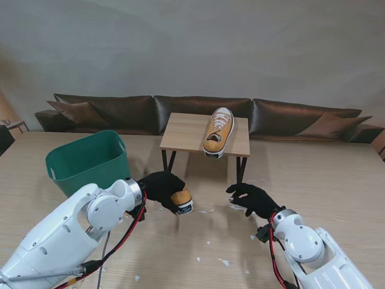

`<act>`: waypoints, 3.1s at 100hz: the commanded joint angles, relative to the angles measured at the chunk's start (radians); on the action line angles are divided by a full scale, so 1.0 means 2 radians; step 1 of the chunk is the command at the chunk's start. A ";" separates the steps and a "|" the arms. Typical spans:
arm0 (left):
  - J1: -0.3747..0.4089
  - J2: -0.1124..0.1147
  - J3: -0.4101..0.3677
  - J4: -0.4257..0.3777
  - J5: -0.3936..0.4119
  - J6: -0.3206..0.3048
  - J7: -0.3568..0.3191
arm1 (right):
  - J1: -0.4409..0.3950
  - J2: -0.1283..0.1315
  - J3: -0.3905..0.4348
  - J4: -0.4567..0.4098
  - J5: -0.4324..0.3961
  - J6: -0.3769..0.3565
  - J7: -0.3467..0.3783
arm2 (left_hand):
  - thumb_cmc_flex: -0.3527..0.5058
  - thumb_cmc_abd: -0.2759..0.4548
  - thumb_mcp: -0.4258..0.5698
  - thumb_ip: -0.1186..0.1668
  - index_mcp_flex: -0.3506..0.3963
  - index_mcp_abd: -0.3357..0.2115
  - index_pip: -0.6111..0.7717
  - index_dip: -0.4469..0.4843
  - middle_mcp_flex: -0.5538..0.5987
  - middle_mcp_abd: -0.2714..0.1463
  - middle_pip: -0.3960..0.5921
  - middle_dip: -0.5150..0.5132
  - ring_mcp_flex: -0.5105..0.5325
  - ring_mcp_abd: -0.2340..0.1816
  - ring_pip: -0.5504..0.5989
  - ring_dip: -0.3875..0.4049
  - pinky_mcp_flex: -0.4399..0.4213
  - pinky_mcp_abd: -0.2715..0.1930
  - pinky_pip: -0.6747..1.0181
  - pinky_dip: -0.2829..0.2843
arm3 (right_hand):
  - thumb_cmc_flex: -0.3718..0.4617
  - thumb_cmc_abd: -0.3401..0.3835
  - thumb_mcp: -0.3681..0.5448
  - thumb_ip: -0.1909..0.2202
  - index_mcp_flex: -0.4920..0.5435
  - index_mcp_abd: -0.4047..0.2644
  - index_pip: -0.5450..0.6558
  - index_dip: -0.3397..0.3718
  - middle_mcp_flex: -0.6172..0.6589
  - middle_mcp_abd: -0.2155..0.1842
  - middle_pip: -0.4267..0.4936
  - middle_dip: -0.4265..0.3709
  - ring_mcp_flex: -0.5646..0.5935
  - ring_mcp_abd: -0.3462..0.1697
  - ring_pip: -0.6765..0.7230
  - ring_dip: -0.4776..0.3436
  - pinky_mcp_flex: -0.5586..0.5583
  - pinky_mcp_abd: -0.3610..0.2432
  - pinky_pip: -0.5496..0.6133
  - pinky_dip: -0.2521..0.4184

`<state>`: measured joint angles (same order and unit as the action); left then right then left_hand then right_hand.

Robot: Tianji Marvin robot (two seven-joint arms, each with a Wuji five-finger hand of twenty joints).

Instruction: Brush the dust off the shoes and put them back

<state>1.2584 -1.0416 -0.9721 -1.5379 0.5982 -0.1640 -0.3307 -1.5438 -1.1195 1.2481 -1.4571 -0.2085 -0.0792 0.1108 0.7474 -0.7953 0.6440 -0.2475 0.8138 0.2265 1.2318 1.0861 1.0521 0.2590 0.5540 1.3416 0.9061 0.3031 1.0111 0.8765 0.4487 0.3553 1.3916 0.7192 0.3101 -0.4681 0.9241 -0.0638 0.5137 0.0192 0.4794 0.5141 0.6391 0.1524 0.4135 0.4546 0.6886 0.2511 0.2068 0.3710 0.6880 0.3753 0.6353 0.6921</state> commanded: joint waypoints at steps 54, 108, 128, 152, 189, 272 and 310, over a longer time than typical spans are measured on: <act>0.065 0.011 -0.009 -0.008 0.028 0.081 -0.041 | -0.004 0.000 -0.001 -0.004 0.002 0.006 0.013 | 0.058 0.032 0.083 0.036 0.029 0.029 0.050 0.023 -0.022 -0.003 -0.007 -0.031 -0.047 0.021 -0.007 0.004 -0.047 -0.009 -0.014 0.029 | -0.017 0.008 0.007 0.005 0.006 0.000 0.005 -0.007 0.010 0.006 0.005 -0.009 0.012 0.002 0.002 0.005 -0.187 0.006 -0.008 0.011; 0.115 0.016 -0.060 -0.065 0.081 0.086 -0.059 | -0.004 0.001 -0.002 -0.004 0.005 0.009 0.016 | 0.034 0.041 0.031 0.027 -0.037 -0.019 -0.066 -0.092 -0.078 0.013 -0.002 -0.166 -0.089 0.027 -0.035 -0.001 -0.084 -0.013 -0.031 0.042 | -0.017 0.009 0.008 0.005 0.006 0.000 0.006 -0.007 0.010 0.006 0.006 -0.008 0.012 0.002 0.002 0.005 -0.187 0.006 -0.008 0.012; 0.134 0.015 -0.086 -0.090 0.091 0.074 -0.055 | -0.004 0.001 -0.003 -0.004 0.006 0.009 0.017 | -0.039 0.074 0.068 0.061 -0.037 -0.039 -0.313 -0.208 -0.098 0.023 -0.047 -0.206 -0.112 0.036 -0.080 -0.017 -0.103 -0.011 -0.052 0.048 | -0.017 0.009 0.008 0.005 0.004 0.000 0.006 -0.007 0.010 0.005 0.006 -0.008 0.013 0.002 0.002 0.005 -0.187 0.007 -0.009 0.012; 0.154 0.006 -0.117 -0.109 0.074 0.074 -0.013 | -0.004 0.000 -0.004 -0.003 0.005 0.008 0.015 | -0.044 0.163 -0.036 0.071 -0.013 -0.030 -0.447 -0.279 -0.101 0.039 -0.153 -0.346 -0.146 0.054 -0.238 -0.111 -0.139 0.013 -0.171 0.003 | -0.017 0.008 0.008 0.005 0.003 0.000 0.005 -0.008 0.009 0.005 0.006 -0.009 0.012 0.002 0.002 0.005 -0.187 0.006 -0.009 0.012; 0.146 -0.011 -0.127 -0.067 0.013 0.089 0.059 | -0.010 0.000 0.000 -0.012 0.003 0.001 0.011 | -0.011 0.194 -0.104 0.085 -0.036 -0.030 -0.507 -0.316 -0.136 0.034 -0.212 -0.456 -0.192 0.061 -0.370 -0.191 -0.176 0.016 -0.328 -0.039 | -0.018 0.008 0.007 0.004 0.001 -0.001 0.006 -0.008 0.009 0.005 0.006 -0.009 0.011 0.003 0.002 0.005 -0.187 0.006 -0.010 0.013; 0.170 -0.028 -0.136 -0.036 -0.030 0.090 0.132 | -0.050 0.017 0.048 -0.198 -0.158 0.051 0.025 | 0.001 0.203 -0.113 0.087 -0.041 0.001 -0.514 -0.327 -0.144 0.051 -0.214 -0.465 -0.209 0.070 -0.393 -0.198 -0.180 0.023 -0.403 -0.030 | -0.033 -0.001 -0.016 0.007 0.000 -0.011 0.000 -0.004 0.040 -0.002 0.062 0.038 0.079 0.007 0.109 0.066 -0.139 -0.006 0.147 0.031; 0.188 -0.029 -0.150 -0.058 -0.029 0.092 0.134 | 0.005 0.021 -0.004 -0.236 -0.315 0.125 0.019 | 0.012 0.214 -0.134 0.090 -0.038 0.007 -0.515 -0.327 -0.144 0.055 -0.214 -0.466 -0.211 0.072 -0.399 -0.197 -0.158 0.029 -0.477 -0.002 | -0.044 -0.051 -0.023 0.003 -0.027 -0.055 -0.005 0.016 -0.008 -0.025 0.140 0.111 0.091 -0.024 0.290 0.136 -0.127 -0.029 0.263 0.013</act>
<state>1.6307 -1.0948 -1.2700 -1.6443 0.5430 0.0148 -0.0432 -1.5614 -1.0653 1.2611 -1.9196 -0.8136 0.1711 0.1489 0.7388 -0.4043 0.4009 -0.0948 0.7387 0.2266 0.2165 0.4363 0.7872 0.3565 0.1337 0.4199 0.5389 0.4196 0.2294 0.4862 0.1227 0.3886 0.4914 0.6921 0.2590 -0.5302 0.9140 -0.0638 0.5085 -0.0464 0.4731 0.5270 0.6716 0.1392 0.6654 0.6459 0.8633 0.2256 0.7504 0.6262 0.7026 0.3468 1.1061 0.7432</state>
